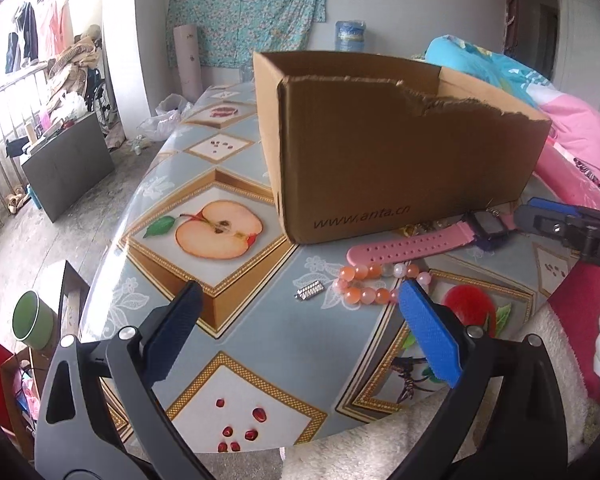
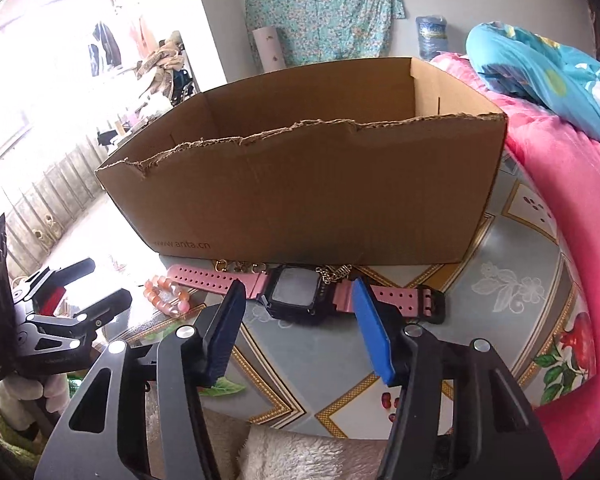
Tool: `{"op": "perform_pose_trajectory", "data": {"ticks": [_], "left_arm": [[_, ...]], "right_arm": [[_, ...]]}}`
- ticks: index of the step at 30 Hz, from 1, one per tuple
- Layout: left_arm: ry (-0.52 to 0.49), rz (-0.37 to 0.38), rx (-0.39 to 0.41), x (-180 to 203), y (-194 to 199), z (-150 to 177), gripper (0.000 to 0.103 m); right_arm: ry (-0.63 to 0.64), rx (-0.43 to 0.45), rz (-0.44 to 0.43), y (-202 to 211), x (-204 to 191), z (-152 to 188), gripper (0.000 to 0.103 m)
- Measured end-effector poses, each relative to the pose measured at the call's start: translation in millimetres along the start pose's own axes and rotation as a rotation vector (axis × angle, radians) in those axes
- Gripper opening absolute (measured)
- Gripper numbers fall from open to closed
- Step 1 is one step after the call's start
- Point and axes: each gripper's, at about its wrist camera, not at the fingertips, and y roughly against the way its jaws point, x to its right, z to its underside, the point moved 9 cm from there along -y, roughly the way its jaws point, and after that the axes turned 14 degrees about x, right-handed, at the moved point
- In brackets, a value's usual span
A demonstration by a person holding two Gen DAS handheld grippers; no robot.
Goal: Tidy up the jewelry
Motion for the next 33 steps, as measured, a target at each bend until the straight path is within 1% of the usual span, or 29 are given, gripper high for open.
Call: {"op": "perform_pose_trajectory", "data": {"ticks": [2,3,4,7,8,10,12,13,16,19,22,24,26,27,30,33], "left_arm": [[-0.005,0.037,0.029,11,3,-10,0.094],[-0.010,0.064,0.043,18,4,-14,0.089],[-0.020,0.088,0.049,26,4,-18,0.080],[-0.049,0.159,0.043,51,-1,-21,0.066],[-0.056,0.181,0.039,58,-4,-21,0.063],[-0.086,0.224,0.035,76,-9,-22,0.053],[-0.120,0.264,0.035,93,-13,-22,0.048],[-0.140,0.278,0.033,101,-17,-22,0.042],[-0.170,0.309,0.014,118,-30,-19,0.034],[-0.151,0.329,-0.022,123,-41,-13,0.022],[-0.137,0.329,-0.063,125,-52,-7,0.014],[-0.127,0.331,-0.066,124,-53,-7,0.013],[-0.117,0.339,-0.071,122,-53,-6,0.013],[-0.115,0.341,-0.072,122,-54,-7,0.013],[-0.113,0.340,-0.074,121,-54,-6,0.013],[-0.105,0.341,-0.079,121,-56,-6,0.013]], "right_arm": [[0.010,-0.013,-0.006,-6,1,-2,0.052],[0.009,-0.019,-0.008,-8,0,-2,0.050],[0.000,-0.025,-0.013,-9,1,-3,0.049],[-0.045,-0.046,-0.019,-15,11,-7,0.041],[-0.060,-0.053,-0.022,-18,15,-11,0.038],[-0.072,-0.066,-0.026,-22,20,-14,0.035],[-0.088,-0.085,-0.041,-26,22,-16,0.033],[-0.098,-0.094,-0.051,-28,22,-16,0.032],[-0.129,-0.127,-0.070,-34,26,-14,0.028],[-0.161,-0.163,-0.095,-41,31,-11,0.023],[-0.158,-0.188,-0.096,-44,32,-7,0.016],[-0.154,-0.194,-0.090,-44,33,-6,0.009],[-0.174,-0.198,-0.106,-44,35,-6,0.006],[-0.172,-0.196,-0.106,-44,35,-6,0.005],[-0.122,-0.171,-0.058,-41,38,-10,0.004],[-0.127,-0.148,-0.032,-39,46,-17,0.004]]}}
